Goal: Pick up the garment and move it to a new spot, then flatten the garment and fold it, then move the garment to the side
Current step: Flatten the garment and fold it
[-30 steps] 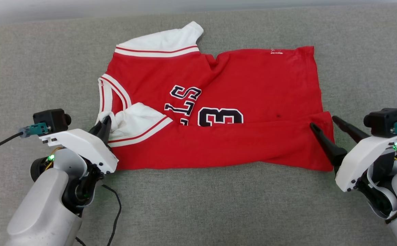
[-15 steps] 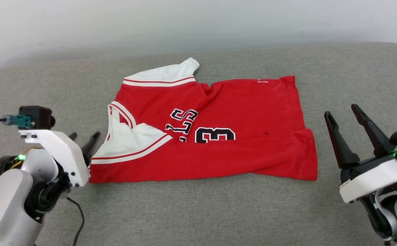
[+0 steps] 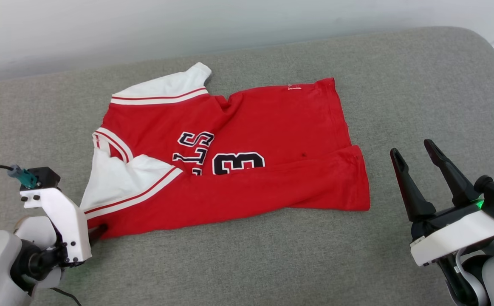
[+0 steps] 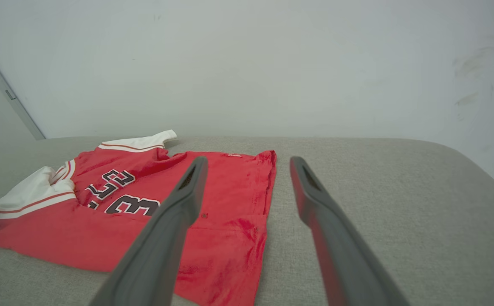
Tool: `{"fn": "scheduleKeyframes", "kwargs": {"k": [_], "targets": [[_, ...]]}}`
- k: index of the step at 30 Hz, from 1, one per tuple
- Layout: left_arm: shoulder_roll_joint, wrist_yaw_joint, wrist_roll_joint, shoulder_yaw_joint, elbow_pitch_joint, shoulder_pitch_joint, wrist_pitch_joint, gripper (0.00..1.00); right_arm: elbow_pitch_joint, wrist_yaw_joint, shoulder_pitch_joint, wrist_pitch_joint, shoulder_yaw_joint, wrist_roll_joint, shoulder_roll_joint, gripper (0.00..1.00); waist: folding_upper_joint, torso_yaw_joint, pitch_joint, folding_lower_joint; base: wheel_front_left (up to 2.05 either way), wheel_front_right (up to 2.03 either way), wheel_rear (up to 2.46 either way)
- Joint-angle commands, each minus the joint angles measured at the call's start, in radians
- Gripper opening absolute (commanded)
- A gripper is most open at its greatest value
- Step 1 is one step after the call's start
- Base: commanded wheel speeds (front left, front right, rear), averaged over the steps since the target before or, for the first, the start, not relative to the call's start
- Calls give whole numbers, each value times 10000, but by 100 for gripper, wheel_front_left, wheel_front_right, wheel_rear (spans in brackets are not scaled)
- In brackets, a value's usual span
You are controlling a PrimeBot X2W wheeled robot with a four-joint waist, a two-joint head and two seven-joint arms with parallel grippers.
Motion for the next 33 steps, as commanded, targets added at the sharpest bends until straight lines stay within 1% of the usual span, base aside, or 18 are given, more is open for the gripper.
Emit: {"fn": "scheduleKeyframes", "kwargs": {"k": [1, 3, 4, 5, 6, 7, 9, 10, 13, 18, 22, 24, 27, 33], "targets": [[-121, -37, -51, -128, 123, -11, 159, 100, -29, -4, 121, -1, -5, 17, 10, 100, 0, -108, 125, 0, 0, 0, 0], [-307, -99, -161, -301, 436, 23, 451, 100, -25, -4, 92, 71, -52, 84, -47, 100, 0, -168, 194, 0, 0, 0, 0], [-380, -109, -166, -371, 550, -3, 509, 60, -27, -4, 80, 83, -99, 119, -90, 100, 0, -189, 215, 0, 0, 0, 0], [-508, -160, -241, -437, 668, 17, 584, 35, -3, -5, 78, 175, -147, 190, -99, 100, 0, -205, 222, 0, 0, 0, 0], [-614, -207, -288, -515, 775, 69, 694, 8, 70, -5, 110, 292, -209, 239, -128, 100, 0, -217, 212, 0, 0, 0, 0], [-719, -226, -358, -569, 860, 119, 757, 0, 103, -4, 130, 433, -267, 292, -178, 100, 0, -218, 207, 0, 0, 0, 0], [-859, -243, -464, -592, 968, 167, 844, 0, 158, -4, 122, 777, -303, 465, -262, 100, 0, -182, 194, 0, 0, 0, 0], [-836, -281, -429, -595, 1016, 143, 799, 0, 161, -4, 99, 942, -352, 543, -345, 100, 0, -150, 190, 0, 0, 0, 0], [-827, -322, -350, -555, 1043, -52, 656, 0, 391, -4, 58, 1943, -556, 1049, -613, 100, 0, 56, 175, 0, 0, 0, 0], [-868, -365, -187, -435, 752, -577, 336, 0, 897, -4, -331, 4004, -899, 1837, -1039, 100, 0, 520, 191, 0, 0, 0, 0], [-821, -359, 61, -501, 222, -1058, 300, 0, 1451, -4, -680, 6005, -819, 2116, -1393, 100, 0, 980, 333, 0, 0, 0, 0], [-811, -332, 186, -519, -111, -1302, 303, 0, 1721, -4, -956, 6784, -735, 2285, -1399, 100, 0, 1190, 449, 0, 0, 0, 0], [-888, -311, 392, -596, -495, -1511, 196, 0, 2079, -4, -1369, 7513, -643, 2283, -1294, 100, 0, 1457, 664, 0, 0, 0, 0], [-1041, -162, 600, -683, -951, -1764, 84, 0, 2959, -4, -2181, 8139, -452, 2201, -907, 100, 0, 1729, 1020, 0, 0, 0, 0]]}}
